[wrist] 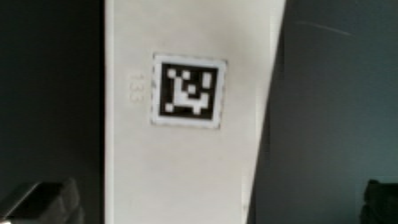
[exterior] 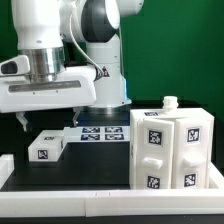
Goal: Assemble cabinet
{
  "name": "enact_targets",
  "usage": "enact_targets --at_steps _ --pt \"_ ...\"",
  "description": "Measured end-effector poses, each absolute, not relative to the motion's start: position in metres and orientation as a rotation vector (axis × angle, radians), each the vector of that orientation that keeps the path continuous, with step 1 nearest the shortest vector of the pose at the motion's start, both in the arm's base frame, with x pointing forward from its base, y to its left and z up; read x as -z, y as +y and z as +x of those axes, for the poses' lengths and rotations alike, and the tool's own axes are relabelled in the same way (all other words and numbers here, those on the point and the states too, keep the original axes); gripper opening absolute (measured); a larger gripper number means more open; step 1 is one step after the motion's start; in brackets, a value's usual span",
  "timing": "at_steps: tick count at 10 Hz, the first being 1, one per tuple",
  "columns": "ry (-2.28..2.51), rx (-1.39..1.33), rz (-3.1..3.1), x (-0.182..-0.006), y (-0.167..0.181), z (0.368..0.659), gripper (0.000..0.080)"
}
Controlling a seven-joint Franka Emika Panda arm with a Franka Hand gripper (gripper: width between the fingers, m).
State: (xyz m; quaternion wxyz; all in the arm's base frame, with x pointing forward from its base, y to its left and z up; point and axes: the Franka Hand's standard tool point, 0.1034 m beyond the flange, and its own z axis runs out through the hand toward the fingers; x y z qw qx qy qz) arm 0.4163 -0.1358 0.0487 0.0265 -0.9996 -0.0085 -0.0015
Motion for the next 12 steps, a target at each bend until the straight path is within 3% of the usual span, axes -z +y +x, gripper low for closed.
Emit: enact_targets --at_steps 7,10,11,12 --pt "-0.103 0.06 -3.142 -0.009 -0.146 0.402 0.0797" --pt "-0.117 0.057 -3.146 -0.005 -0.148 0.394 0.0788" --pt "-0.122 0.058 -3.146 -0.005 -0.146 0.395 0.0612" --pt "-0.123 0.058 -3.145 -0.005 -0.146 0.395 0.0612"
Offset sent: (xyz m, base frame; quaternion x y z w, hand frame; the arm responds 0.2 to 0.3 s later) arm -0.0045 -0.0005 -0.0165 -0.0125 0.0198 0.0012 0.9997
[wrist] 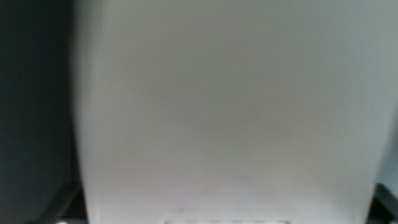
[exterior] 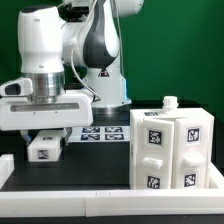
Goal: Assemble cabinet
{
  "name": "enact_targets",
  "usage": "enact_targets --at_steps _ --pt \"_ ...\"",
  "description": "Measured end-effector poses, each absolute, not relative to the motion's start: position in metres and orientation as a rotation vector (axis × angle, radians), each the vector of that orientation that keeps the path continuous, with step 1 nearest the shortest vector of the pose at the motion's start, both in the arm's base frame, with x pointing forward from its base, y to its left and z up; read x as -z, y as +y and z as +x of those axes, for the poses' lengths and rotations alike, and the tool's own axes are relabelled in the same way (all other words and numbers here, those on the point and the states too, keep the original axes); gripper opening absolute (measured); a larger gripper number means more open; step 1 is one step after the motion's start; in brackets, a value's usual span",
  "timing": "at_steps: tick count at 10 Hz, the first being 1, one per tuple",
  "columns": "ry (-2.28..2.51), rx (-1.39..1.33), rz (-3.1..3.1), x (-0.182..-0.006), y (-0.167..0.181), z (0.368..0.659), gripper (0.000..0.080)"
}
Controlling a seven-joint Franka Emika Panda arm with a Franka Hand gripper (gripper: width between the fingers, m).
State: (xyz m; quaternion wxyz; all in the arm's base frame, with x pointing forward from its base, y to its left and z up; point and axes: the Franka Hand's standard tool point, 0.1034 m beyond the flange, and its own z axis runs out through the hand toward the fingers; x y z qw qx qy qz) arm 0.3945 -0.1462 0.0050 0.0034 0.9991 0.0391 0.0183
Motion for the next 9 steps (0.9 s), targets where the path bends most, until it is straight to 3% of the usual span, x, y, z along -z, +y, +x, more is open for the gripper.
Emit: enact_targets --at_steps 1,3,9 --pt "0.123 -0.057 3.132 -0.005 -0.146 0.395 0.0541" --pt "0.128 -0.061 3.131 -0.006 -0.145 0.396 0.0541" --pt "0.17 -0.112 3.192 -0.111 -0.054 0.451 0.0543"
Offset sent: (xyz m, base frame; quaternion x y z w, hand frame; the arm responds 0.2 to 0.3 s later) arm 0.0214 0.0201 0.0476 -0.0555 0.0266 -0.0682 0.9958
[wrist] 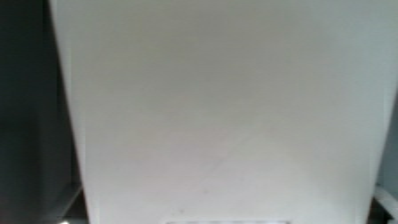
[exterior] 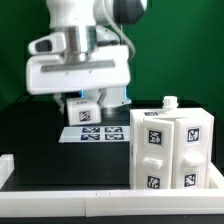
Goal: Assemble cabinet
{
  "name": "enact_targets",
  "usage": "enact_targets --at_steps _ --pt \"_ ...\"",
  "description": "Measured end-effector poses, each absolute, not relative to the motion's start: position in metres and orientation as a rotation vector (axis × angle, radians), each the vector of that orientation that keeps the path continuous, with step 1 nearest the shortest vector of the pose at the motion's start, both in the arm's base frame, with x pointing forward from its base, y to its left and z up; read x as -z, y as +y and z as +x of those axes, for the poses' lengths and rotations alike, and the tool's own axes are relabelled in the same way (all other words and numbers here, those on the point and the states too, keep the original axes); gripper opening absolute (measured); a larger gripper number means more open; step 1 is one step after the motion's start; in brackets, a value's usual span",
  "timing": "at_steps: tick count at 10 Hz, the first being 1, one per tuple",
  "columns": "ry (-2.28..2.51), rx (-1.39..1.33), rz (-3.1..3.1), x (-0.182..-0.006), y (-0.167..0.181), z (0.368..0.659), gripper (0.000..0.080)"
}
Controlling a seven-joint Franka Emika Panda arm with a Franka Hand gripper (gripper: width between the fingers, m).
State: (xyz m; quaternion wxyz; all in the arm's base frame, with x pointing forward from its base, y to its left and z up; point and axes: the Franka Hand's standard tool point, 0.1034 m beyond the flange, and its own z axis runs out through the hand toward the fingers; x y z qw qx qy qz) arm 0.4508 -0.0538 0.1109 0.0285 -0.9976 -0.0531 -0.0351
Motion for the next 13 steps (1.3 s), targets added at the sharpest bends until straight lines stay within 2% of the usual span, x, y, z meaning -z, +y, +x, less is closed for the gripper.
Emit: enact_targets --at_steps 3,4,5,6,9,10,13 --pt "-0.012 0.096 -3.071 -0.147 -0.012 0.49 0.0543" --pt "-0.013 0.09 -3.069 -0.145 -0.003 0.502 0.0543" --pt "-0.044 0.046 -3.07 -0.128 0.0 0.5 0.0543" --pt "-0.04 0.033 -3.069 -0.124 0.0 0.499 0.0543" --pt "-0.041 0.031 -3.068 -0.125 0.0 0.499 0.0543" --pt "-0.052 0.011 -3.061 -0.136 0.003 0.505 0.0543" --pt "-0.057 0.026 -3.039 -0.18 0.031 0.546 0.0543"
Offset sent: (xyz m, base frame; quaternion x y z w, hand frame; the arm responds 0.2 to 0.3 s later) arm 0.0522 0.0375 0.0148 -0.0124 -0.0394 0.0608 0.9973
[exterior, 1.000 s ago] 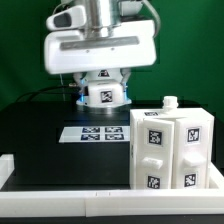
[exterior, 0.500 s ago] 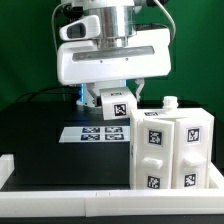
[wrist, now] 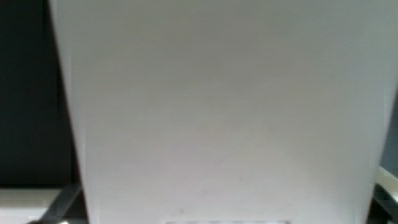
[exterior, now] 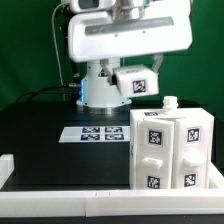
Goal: Assemble cabinet
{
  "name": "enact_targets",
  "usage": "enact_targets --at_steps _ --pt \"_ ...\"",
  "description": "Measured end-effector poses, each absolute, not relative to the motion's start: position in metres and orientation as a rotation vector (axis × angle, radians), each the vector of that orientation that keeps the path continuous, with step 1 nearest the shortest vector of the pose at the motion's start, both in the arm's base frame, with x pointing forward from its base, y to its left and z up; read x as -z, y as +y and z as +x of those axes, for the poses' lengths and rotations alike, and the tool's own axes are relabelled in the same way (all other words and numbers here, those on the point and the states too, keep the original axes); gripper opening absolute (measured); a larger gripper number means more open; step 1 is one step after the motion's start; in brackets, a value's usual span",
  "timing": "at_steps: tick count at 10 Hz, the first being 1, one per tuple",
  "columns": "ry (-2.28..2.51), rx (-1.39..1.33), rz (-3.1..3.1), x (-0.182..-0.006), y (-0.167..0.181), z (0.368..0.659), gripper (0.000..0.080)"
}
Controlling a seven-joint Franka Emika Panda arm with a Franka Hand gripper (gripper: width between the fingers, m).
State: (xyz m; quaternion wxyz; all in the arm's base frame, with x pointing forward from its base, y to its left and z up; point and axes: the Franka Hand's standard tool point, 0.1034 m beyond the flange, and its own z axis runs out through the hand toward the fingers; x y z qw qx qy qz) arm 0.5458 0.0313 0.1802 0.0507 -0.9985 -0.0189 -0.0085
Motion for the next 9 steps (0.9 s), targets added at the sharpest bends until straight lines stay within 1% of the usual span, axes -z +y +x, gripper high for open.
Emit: enact_targets --at_steps 1,3,4,7,9 --pt "-0.059 0.045 -3.036 -0.188 0.038 0.558 0.0543" --pt "-0.054 0.07 -3.029 -0.195 0.06 0.584 0.0543" --pt "-0.132 0.07 -3.025 -0.185 0.067 0.59 0.0543" --pt "-0.125 0.058 -3.025 -0.182 0.066 0.587 0.0543" --pt "-0.137 0.09 -3.026 -0.173 0.071 0.586 0.0543"
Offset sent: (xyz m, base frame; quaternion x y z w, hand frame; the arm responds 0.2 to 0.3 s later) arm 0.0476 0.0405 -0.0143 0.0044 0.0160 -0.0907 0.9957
